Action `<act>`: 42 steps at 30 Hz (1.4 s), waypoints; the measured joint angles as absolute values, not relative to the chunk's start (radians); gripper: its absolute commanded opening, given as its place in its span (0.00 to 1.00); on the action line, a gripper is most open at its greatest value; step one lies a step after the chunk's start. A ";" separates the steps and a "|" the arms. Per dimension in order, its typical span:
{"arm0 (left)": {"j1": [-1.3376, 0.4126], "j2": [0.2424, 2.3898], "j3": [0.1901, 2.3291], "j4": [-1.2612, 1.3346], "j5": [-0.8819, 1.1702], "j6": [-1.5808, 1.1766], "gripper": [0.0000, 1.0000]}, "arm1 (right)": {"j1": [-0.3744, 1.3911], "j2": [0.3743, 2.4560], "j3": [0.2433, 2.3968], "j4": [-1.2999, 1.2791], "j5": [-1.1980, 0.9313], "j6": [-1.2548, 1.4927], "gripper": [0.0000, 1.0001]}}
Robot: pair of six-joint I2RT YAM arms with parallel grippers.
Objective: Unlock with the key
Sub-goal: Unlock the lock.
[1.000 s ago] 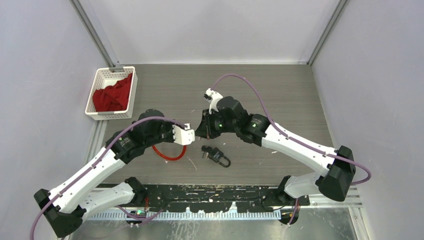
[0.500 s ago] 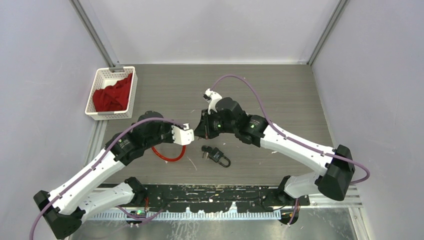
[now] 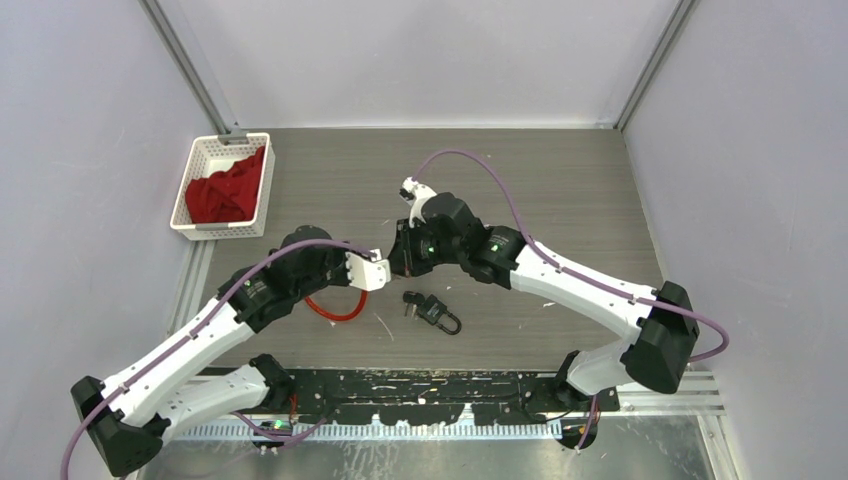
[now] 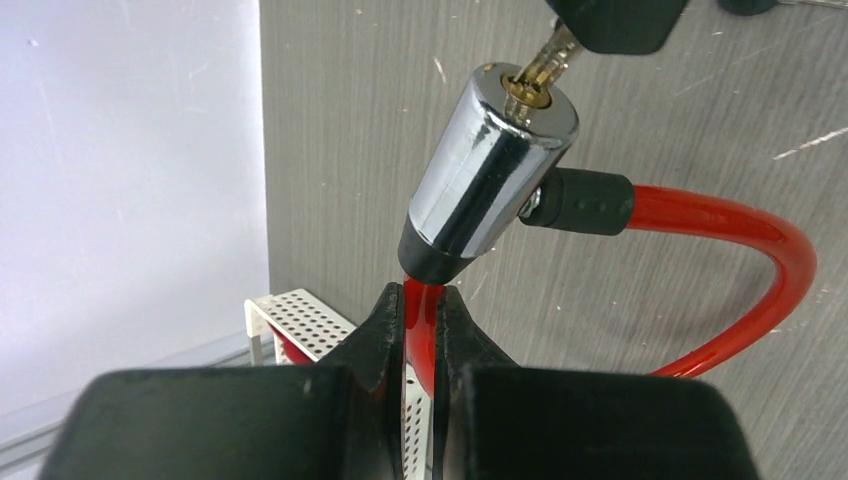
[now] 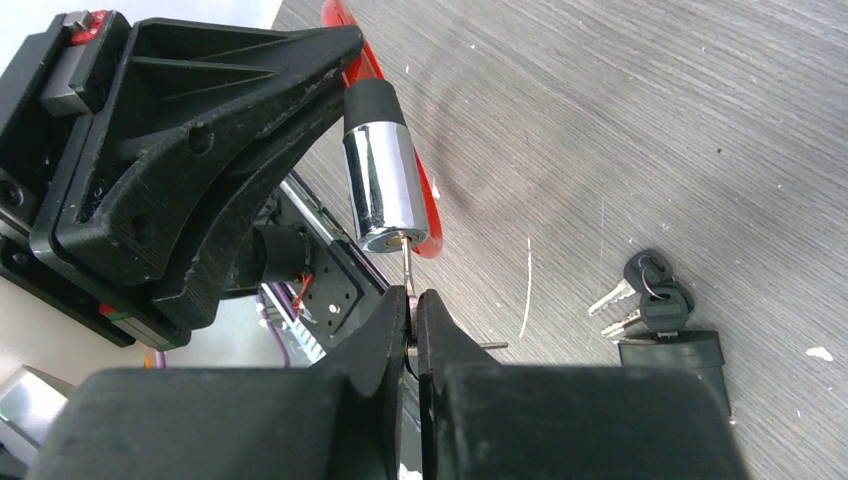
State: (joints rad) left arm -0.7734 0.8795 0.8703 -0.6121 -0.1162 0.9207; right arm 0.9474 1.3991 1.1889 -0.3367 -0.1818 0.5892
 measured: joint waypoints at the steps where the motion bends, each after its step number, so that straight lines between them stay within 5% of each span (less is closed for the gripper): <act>1: -0.776 0.881 0.870 -0.603 -0.128 0.919 0.00 | 0.947 1.399 1.187 -0.329 -0.179 0.598 0.01; 26: -0.825 0.803 0.769 -0.520 -0.071 1.090 0.00 | 0.962 1.423 1.223 -0.420 -0.225 0.598 0.02; 30: -0.826 0.810 0.769 -0.519 -0.081 1.081 0.00 | 0.962 1.425 1.224 -0.419 -0.225 0.603 0.42; 32: -0.834 0.816 0.770 -0.509 -0.082 1.071 0.00 | 0.963 1.423 1.223 -0.402 -0.233 0.603 0.54; 38: -0.871 0.827 0.783 -0.466 -0.036 1.013 0.00 | 0.953 1.379 1.197 -0.318 -0.218 0.589 0.70; 42: -0.879 0.836 0.803 -0.453 -0.005 0.973 0.00 | 0.946 1.303 1.163 -0.266 -0.207 0.577 0.68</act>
